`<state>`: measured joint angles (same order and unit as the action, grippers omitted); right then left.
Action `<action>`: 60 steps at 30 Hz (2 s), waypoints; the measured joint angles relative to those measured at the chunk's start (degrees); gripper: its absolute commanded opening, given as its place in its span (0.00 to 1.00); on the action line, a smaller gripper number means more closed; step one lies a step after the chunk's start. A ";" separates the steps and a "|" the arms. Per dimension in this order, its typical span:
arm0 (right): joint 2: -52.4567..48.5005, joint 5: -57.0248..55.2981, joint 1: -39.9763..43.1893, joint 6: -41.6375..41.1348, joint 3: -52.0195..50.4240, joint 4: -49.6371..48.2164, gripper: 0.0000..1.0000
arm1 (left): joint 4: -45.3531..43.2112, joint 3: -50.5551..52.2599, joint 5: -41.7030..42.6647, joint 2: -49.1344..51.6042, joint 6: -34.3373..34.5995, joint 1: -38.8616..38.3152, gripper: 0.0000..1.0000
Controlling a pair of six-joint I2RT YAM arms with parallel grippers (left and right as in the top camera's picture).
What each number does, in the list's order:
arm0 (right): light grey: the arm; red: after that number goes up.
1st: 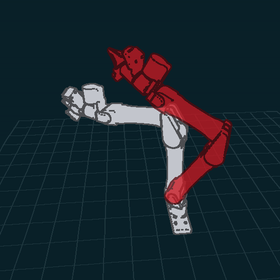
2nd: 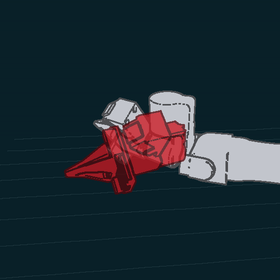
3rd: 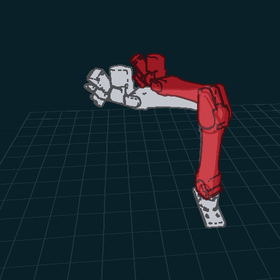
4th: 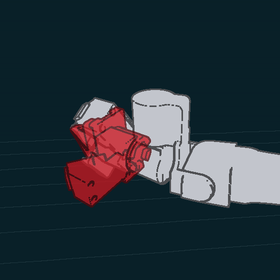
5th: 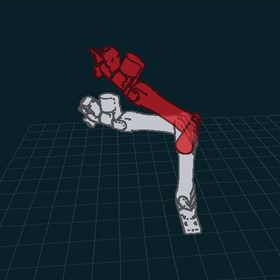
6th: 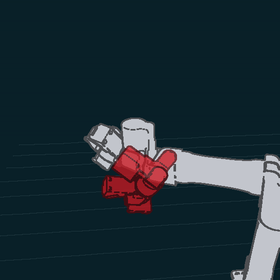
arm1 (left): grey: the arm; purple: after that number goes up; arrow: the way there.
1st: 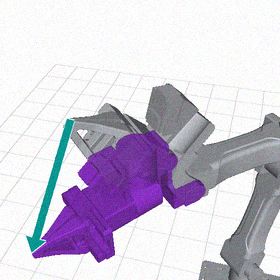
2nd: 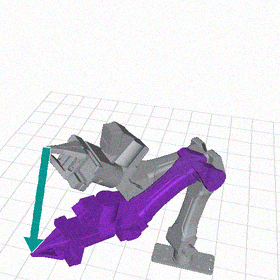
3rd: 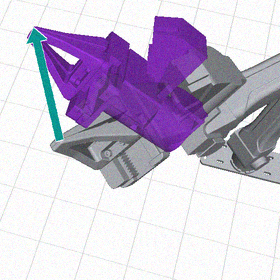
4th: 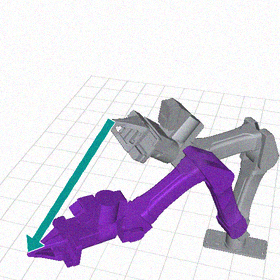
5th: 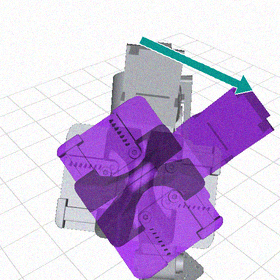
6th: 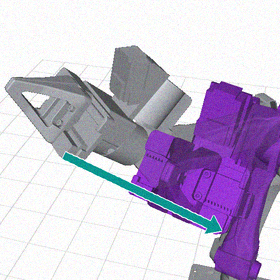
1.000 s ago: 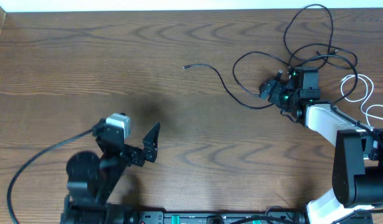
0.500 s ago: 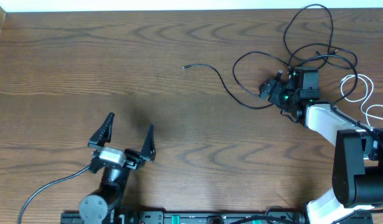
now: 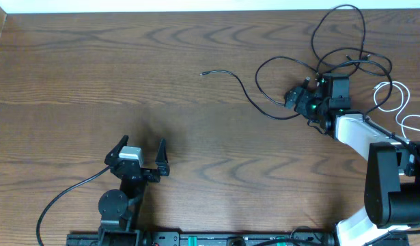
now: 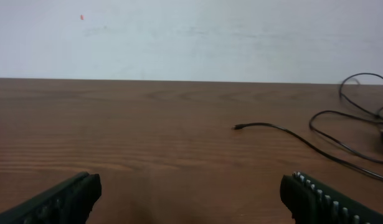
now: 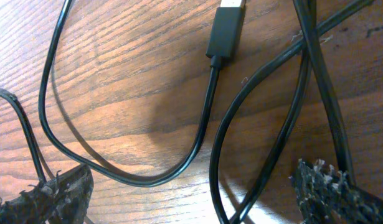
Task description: Untangle cables
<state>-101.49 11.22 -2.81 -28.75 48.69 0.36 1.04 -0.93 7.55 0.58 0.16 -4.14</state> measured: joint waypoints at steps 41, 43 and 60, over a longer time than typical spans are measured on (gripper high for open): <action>0.00 0.02 0.00 0.00 0.00 0.00 0.99 | 0.24 -0.11 -0.87 0.02 0.00 0.00 0.98; 0.33 0.09 0.00 -0.02 -0.24 0.07 0.99 | 0.24 -0.11 -0.87 0.02 0.00 0.00 0.98; 38.80 0.33 0.00 -0.85 -34.71 0.98 0.99 | 0.35 -0.17 -1.11 0.04 -0.02 0.00 0.98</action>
<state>-62.70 11.55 -2.81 -29.61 13.98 1.34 1.39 -1.10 6.44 0.62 0.14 -4.14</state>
